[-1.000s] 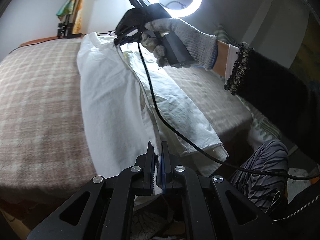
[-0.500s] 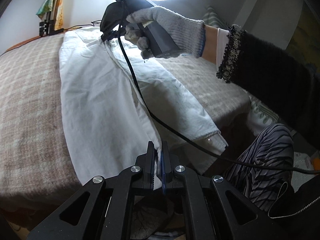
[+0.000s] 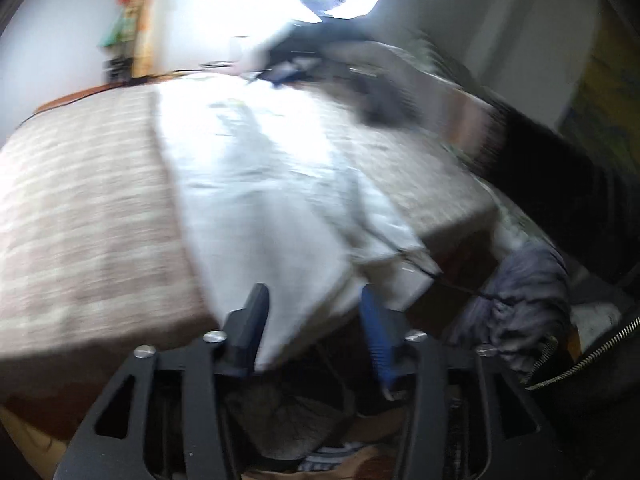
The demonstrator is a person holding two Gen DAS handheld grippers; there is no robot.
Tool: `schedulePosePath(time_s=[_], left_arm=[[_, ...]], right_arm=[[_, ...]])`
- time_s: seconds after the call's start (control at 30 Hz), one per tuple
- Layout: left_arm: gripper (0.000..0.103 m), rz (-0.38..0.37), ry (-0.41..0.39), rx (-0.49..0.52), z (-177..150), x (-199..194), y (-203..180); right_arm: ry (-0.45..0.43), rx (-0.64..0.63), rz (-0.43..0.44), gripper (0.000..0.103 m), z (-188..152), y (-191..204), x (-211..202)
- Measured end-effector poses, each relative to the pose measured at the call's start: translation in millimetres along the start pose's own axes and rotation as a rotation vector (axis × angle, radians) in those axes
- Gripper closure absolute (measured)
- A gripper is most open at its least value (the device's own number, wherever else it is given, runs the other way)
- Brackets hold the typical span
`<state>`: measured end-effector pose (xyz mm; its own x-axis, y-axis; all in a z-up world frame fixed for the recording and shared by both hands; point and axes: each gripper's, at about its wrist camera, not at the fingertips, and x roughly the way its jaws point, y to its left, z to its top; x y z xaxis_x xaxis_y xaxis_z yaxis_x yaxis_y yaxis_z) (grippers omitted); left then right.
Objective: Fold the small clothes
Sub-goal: 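Fold the held side inward with the left tool, then grasp the hem again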
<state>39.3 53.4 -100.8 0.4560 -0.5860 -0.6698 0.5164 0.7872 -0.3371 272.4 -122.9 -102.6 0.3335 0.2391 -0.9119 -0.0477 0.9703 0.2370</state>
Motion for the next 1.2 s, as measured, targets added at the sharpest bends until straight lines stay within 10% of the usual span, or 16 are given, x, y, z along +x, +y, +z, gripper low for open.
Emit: schedulePosePath(time_s=[0.2, 0.5, 0.83, 1.2], left_arm=[[0.058, -0.022, 0.032, -0.266, 0, 12, 61], [0.082, -0.14, 0.136, -0.361, -17, 50, 64], [0.099, 0.007, 0.089, -0.044, -7, 45, 13], [0.085, 0.014, 0.126, -0.078, -2, 42, 28]], right_arm=[[-0.047, 0.008, 0.073, 0.066, -71, -4, -58], [0.085, 0.079, 0.058, 0.062, -179, -49, -57], [0.12, 0.087, 0.143, 0.064, -213, -58, -55], [0.144, 0.007, 0.206, 0.073, -242, -39, -60]])
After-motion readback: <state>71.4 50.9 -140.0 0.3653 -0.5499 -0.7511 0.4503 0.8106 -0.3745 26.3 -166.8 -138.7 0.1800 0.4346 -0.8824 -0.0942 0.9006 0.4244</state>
